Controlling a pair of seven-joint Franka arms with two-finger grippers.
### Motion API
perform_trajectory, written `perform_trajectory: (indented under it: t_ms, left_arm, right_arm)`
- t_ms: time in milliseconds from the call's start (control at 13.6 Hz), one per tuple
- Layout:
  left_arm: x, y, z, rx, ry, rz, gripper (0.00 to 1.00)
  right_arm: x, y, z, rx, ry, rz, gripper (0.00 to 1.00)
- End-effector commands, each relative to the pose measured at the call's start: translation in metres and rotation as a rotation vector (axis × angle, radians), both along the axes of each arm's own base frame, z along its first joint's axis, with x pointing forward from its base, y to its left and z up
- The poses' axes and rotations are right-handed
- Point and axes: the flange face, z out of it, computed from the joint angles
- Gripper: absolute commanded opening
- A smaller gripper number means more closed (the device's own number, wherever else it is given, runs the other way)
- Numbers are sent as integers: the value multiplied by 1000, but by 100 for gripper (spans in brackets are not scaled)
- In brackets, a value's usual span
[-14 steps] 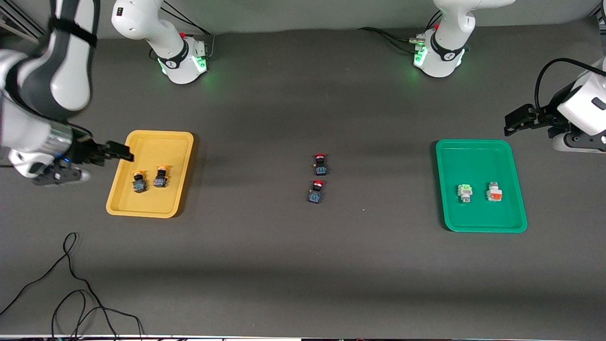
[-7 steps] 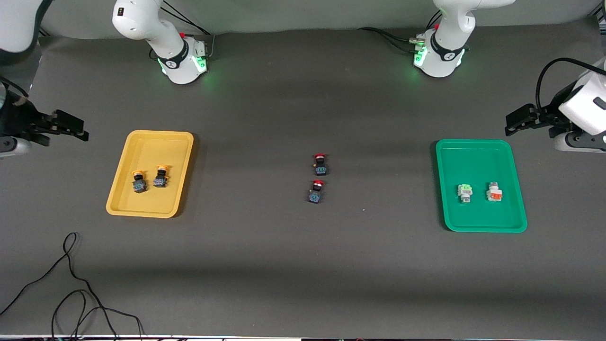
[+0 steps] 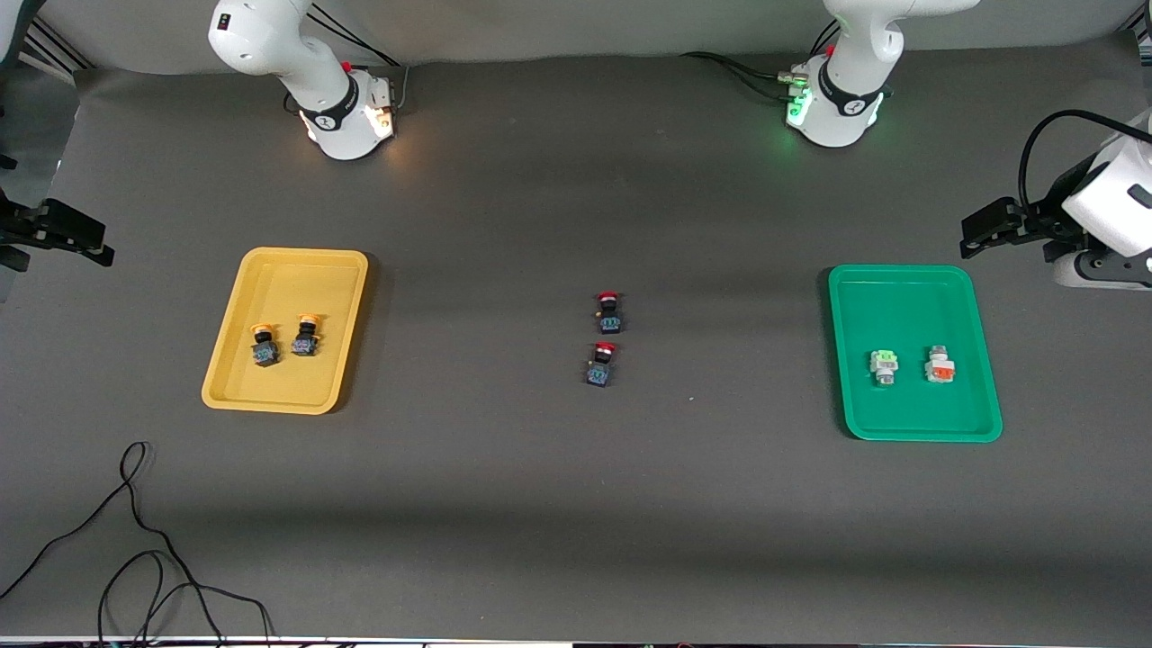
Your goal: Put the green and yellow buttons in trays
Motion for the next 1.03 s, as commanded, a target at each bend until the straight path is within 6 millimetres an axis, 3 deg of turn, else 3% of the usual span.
perform_trajectory:
  t_ms: [0, 367, 661, 955]
  left_arm:
    - [-7, 0, 6, -7, -3, -3, 100]
    - [-7, -4, 6, -7, -4, -8, 100]
    - [-7, -3, 6, -7, -6, -8, 100]
    - [-7, -4, 6, -8, -5, -9, 100]
  right_arm:
    - [0, 4, 12, 11, 3, -14, 100]
    - [4, -12, 4, 18, 19, -39, 100]
    - [26, -19, -6, 55, 85, -8, 100]
    - [27, -41, -12, 74, 112, 0, 100]
